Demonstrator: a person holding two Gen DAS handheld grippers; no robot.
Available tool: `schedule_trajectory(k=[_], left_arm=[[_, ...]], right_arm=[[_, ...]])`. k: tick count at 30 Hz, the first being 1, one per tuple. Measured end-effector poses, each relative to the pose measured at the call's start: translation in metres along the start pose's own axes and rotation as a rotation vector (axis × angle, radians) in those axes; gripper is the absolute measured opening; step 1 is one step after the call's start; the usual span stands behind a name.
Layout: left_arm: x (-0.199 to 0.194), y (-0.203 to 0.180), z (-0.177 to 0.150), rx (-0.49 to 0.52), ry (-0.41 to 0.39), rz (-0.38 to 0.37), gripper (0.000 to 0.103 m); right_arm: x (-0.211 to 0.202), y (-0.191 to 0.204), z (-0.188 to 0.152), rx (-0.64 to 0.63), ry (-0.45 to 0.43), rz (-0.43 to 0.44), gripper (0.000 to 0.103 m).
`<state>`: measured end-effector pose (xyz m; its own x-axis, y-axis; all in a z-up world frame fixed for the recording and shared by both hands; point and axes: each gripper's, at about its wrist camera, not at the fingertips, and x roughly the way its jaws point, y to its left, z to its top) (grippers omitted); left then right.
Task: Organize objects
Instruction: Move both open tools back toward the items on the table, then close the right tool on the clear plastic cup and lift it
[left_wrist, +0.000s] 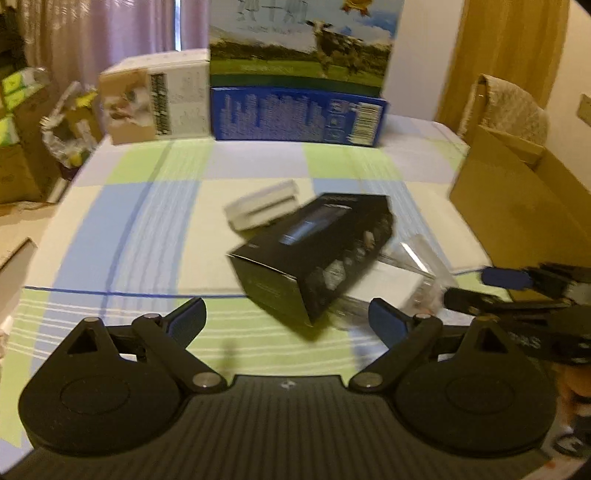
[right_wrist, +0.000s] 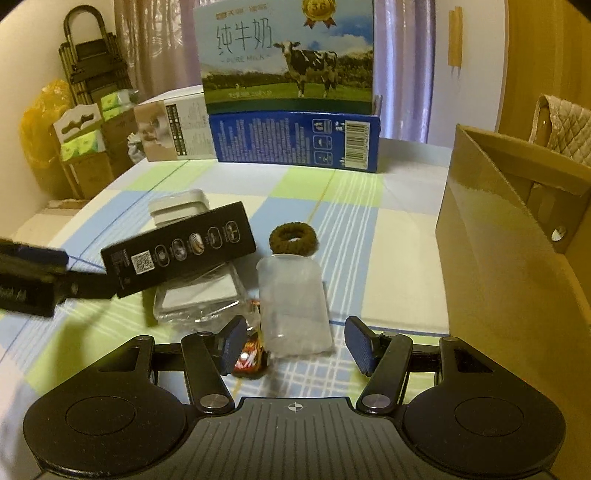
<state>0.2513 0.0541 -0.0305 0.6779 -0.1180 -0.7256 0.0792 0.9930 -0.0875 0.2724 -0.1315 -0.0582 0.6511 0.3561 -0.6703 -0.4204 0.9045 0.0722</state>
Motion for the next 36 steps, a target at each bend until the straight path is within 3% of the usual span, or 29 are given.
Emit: schedule_trajectory(k=[6, 11, 14, 18, 30, 36], left_arm=[[-0.004, -0.003, 0.000, 0.008, -0.014, -0.013, 0.092], [-0.003, 0.001, -0.002, -0.006, -0.005, -0.007, 0.092], [-0.003, 0.001, -0.004, -0.004, -0.001, -0.013, 0.092], [-0.003, 0.002, -0.004, -0.008, -0.002, -0.017, 0.092], [-0.006, 0.005, -0.014, -0.004, 0.018, -0.108, 0.092], [0.006, -0.003, -0.016, 0.008, 0.031, -0.099, 0.089]], right_arm=[[0.017, -0.004, 0.000, -0.014, 0.021, -0.022, 0.057], [0.029, -0.007, 0.001, -0.015, 0.028, 0.014, 0.057], [0.031, -0.010, 0.004, -0.021, 0.037, 0.051, 0.047], [0.027, -0.007, 0.004, -0.017, 0.060, 0.052, 0.047], [0.000, 0.035, -0.014, -0.093, 0.175, 0.305, 0.046], [-0.008, 0.025, -0.020, -0.045, 0.158, 0.160, 0.046]])
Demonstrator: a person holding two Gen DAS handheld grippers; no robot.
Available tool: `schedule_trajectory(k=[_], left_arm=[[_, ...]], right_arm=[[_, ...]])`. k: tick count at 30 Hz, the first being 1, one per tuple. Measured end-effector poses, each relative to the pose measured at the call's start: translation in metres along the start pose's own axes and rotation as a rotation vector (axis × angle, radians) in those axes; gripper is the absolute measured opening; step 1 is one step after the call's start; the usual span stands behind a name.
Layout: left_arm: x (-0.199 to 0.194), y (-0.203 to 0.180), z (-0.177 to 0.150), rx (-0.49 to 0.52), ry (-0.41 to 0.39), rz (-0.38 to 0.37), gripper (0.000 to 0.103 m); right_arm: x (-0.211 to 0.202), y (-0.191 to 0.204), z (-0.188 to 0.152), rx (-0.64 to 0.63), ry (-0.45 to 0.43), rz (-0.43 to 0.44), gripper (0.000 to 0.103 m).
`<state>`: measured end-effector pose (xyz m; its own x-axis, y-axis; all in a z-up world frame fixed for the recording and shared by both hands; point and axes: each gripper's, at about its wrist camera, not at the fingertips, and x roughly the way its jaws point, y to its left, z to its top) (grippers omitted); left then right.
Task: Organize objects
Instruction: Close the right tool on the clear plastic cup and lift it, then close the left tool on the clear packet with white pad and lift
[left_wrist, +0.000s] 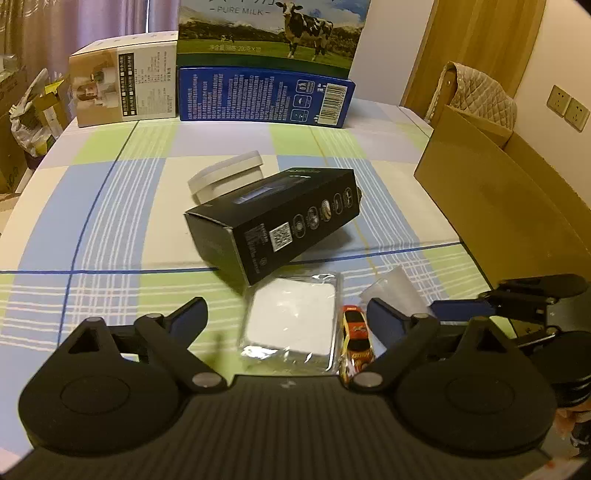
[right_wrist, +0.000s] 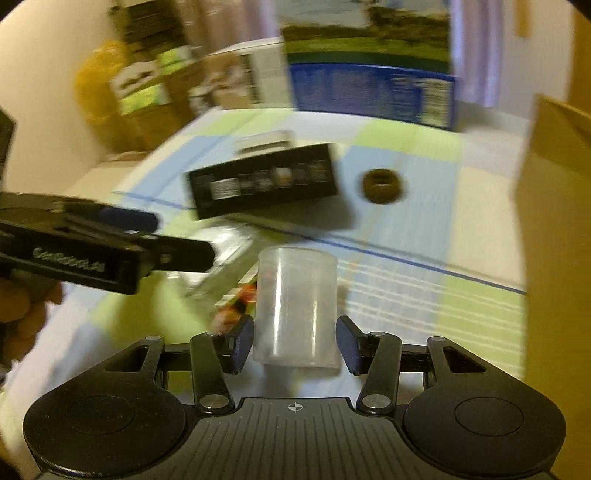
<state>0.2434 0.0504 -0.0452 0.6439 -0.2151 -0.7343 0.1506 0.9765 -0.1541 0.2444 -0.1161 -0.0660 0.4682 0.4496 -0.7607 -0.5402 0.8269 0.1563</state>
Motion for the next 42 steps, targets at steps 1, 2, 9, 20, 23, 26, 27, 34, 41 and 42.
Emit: schedule_trajectory(k=[1, 2, 9, 20, 23, 26, 27, 34, 41, 42], left_arm=[[0.003, -0.001, 0.000, -0.001, 0.001, -0.001, 0.087], [0.006, -0.002, 0.000, -0.003, 0.005, -0.001, 0.086], [0.018, -0.007, -0.004, 0.034, 0.033, 0.031, 0.067], [0.005, -0.011, -0.018, 0.113, 0.142, 0.052, 0.056], [0.000, -0.016, -0.024, 0.162, 0.146, 0.075, 0.057], [0.003, -0.016, -0.025, 0.172, 0.141, 0.084, 0.061], [0.004, -0.016, -0.025, 0.172, 0.137, 0.088, 0.063], [0.009, -0.019, -0.021, 0.182, 0.113, 0.079, 0.064], [0.016, -0.017, -0.022, 0.187, 0.125, 0.089, 0.064], [0.017, -0.017, -0.023, 0.188, 0.128, 0.090, 0.064]], right_arm=[[0.000, -0.003, -0.001, 0.012, 0.004, -0.007, 0.046], [0.000, -0.005, -0.002, 0.021, -0.001, -0.006, 0.046], [-0.004, -0.008, -0.004, 0.047, -0.013, -0.018, 0.046], [-0.019, -0.004, -0.016, 0.050, 0.022, -0.040, 0.046], [-0.017, -0.002, -0.017, 0.032, 0.027, -0.040, 0.047], [-0.012, -0.001, -0.016, 0.024, 0.023, -0.043, 0.048], [-0.012, -0.001, -0.016, 0.020, 0.019, -0.048, 0.049], [-0.003, -0.007, -0.013, 0.043, 0.012, -0.062, 0.053], [0.005, -0.007, -0.012, 0.042, 0.015, -0.054, 0.053], [0.005, -0.006, -0.012, 0.035, 0.012, -0.057, 0.053]])
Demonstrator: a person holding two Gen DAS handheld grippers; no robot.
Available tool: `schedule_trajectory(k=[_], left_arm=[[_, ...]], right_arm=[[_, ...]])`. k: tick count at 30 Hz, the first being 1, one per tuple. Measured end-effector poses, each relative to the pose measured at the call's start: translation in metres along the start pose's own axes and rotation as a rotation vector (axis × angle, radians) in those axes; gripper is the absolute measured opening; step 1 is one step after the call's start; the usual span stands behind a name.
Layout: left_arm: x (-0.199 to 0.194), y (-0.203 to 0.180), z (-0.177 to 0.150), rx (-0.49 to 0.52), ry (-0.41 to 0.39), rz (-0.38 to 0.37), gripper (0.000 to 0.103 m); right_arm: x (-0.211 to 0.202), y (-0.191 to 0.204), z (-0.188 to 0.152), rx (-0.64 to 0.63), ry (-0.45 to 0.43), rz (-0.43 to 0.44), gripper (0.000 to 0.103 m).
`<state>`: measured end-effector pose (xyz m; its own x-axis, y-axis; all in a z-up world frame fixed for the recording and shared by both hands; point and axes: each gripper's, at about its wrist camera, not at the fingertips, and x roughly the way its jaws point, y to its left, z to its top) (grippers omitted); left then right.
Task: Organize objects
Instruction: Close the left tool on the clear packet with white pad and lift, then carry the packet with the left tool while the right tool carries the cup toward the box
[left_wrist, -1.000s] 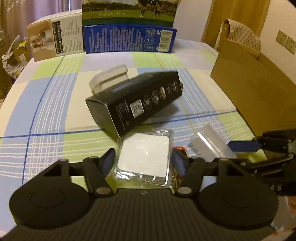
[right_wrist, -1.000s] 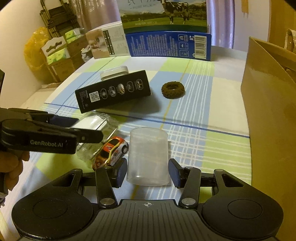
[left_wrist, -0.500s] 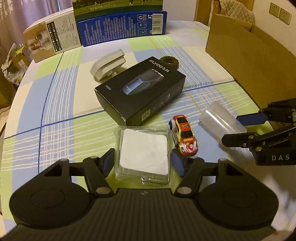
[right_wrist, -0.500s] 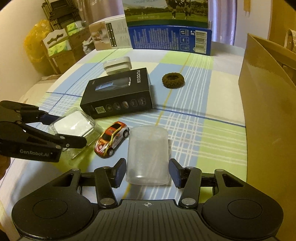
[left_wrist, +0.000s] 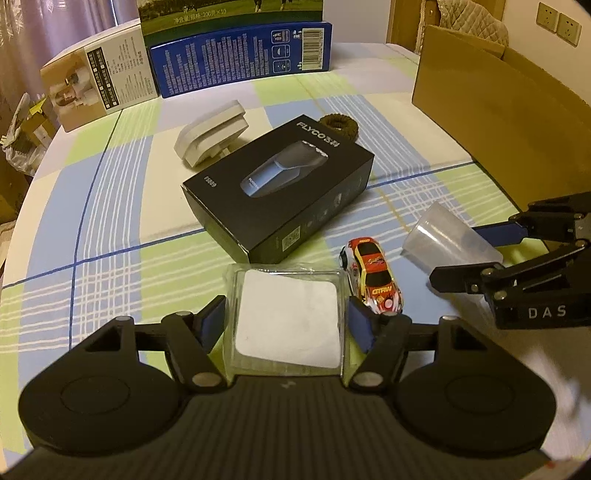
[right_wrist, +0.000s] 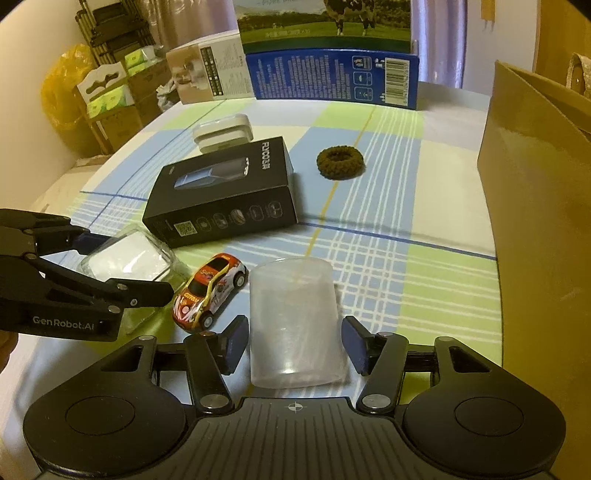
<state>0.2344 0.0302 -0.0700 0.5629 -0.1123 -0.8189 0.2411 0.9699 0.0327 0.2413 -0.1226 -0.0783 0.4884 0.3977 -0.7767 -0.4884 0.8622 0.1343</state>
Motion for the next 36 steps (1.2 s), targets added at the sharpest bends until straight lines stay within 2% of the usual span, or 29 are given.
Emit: schedule_trajectory(k=[5, 8, 9, 23, 28, 36], left_arm=[[0.003, -0.001, -0.002, 0.005, 0.011, 0.007, 0.059], [0.002, 0.000, -0.001, -0.015, 0.015, 0.002, 0.055], [0.002, 0.001, -0.001, -0.021, 0.016, 0.000, 0.055], [-0.016, 0.008, 0.001, -0.092, -0.023, 0.014, 0.054], [-0.024, 0.005, 0.001, -0.133, -0.040, -0.002, 0.054], [-0.047, -0.017, -0.008, -0.151, -0.079, 0.023, 0.054]], right_arm=[[0.002, 0.008, -0.002, -0.057, -0.004, -0.023, 0.053], [0.003, 0.006, -0.002, -0.032, -0.005, -0.023, 0.052], [0.003, 0.005, -0.001, -0.025, -0.005, -0.024, 0.049], [-0.011, 0.006, 0.004, 0.023, -0.048, -0.014, 0.048], [-0.022, 0.007, 0.002, 0.030, -0.069, -0.010, 0.048], [-0.047, 0.011, -0.021, 0.083, -0.067, -0.037, 0.048]])
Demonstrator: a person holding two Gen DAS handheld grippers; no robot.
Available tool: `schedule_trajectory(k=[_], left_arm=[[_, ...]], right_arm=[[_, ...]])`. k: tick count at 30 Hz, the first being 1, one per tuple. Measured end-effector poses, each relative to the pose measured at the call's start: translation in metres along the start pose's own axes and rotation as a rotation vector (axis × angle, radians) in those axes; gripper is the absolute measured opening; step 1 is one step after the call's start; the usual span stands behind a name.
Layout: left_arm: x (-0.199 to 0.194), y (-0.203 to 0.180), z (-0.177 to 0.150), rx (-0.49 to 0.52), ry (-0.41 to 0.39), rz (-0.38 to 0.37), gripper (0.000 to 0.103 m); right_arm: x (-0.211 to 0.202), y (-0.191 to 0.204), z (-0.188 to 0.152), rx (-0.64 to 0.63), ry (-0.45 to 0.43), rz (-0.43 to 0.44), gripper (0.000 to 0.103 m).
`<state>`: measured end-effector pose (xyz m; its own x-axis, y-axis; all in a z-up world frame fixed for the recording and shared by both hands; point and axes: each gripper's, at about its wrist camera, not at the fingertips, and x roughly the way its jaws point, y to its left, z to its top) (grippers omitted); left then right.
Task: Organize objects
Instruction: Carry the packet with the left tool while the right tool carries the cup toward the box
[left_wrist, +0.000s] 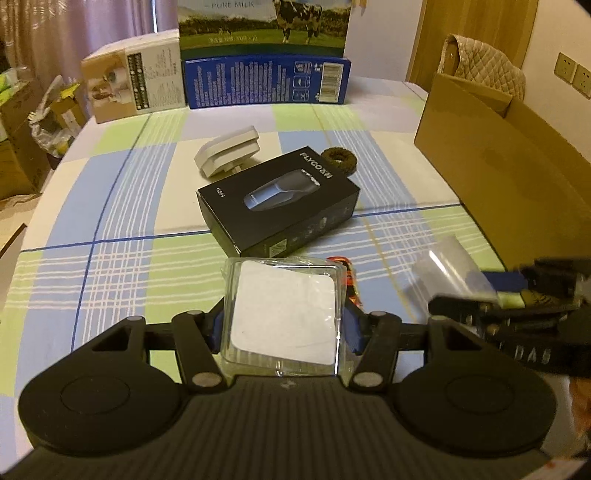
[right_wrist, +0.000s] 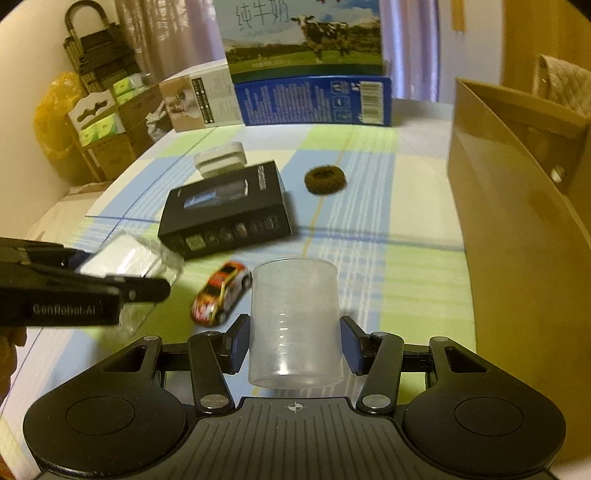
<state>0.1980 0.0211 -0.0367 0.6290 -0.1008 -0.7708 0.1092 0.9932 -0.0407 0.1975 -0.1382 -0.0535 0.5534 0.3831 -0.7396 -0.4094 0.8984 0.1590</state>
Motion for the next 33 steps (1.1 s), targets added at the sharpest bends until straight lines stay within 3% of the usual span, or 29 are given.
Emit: schedule_trajectory(k=[7, 17, 24, 33], left_arm=[[-0.048, -0.025, -0.019, -0.045, -0.055, 0.011, 0.054], [-0.104, -0.064, -0.045, -0.080, -0.048, -0.014, 0.054], [-0.133, -0.079, -0.058, -0.111, -0.039, -0.041, 0.054], [-0.158, -0.101, -0.066, -0.082, -0.060, -0.064, 0.054]], right_arm=[[-0.049, 0.007, -0.025, 0.012, -0.012, -0.028, 0.048], [-0.123, 0.012, -0.038, 0.041, -0.044, -0.041, 0.048], [-0.157, 0.010, -0.048, 0.042, -0.060, -0.059, 0.048], [-0.190, 0.000, -0.056, 0.060, -0.090, -0.083, 0.048]])
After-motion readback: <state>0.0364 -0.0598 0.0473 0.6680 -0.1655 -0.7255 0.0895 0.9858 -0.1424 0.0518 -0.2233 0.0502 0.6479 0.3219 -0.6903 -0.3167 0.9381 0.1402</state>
